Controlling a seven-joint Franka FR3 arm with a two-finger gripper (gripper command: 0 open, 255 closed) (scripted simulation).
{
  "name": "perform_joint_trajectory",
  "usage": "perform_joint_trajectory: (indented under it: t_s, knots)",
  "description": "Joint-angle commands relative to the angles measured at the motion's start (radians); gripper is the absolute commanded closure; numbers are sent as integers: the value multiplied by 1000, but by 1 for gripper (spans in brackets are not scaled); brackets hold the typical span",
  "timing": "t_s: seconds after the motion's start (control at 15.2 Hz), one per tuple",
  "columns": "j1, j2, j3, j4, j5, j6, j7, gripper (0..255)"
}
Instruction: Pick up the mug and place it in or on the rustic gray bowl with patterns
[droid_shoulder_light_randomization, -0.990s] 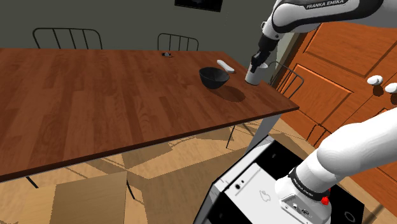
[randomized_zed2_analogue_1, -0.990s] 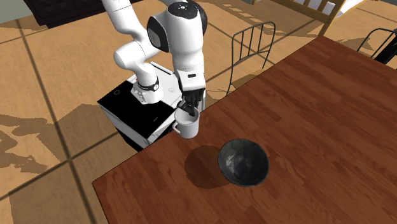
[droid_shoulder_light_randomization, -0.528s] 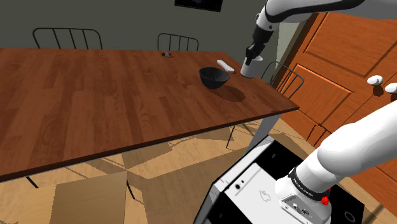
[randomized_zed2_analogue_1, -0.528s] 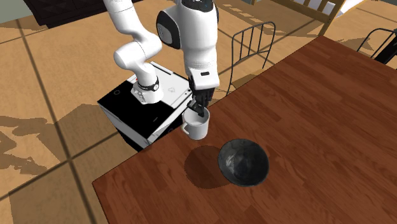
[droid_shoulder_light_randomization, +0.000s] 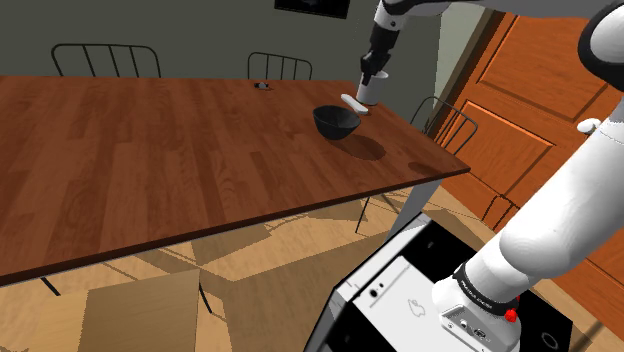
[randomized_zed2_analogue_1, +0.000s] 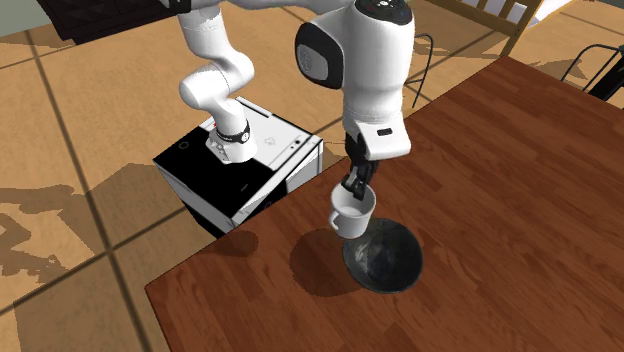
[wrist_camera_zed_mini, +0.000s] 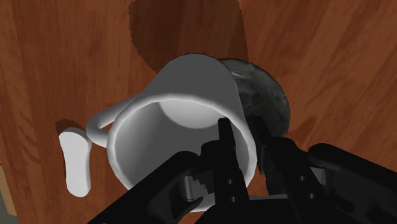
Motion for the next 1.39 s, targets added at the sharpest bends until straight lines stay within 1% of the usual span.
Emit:
perform_joint_trajectory:
  t_s: [0.0, 0.2, 0.33, 0.79, 1.32]
  knots:
    - [8, 86, 7, 121, 5, -35, 13, 255]
    - [14, 220, 14, 319, 12, -100, 25, 255]
    - [17, 322, 18, 478, 17, -158, 32, 255]
    - [19, 306, 18, 358, 15, -55, 36, 255]
    - [20, 305, 18, 250, 13, 53, 41, 255]
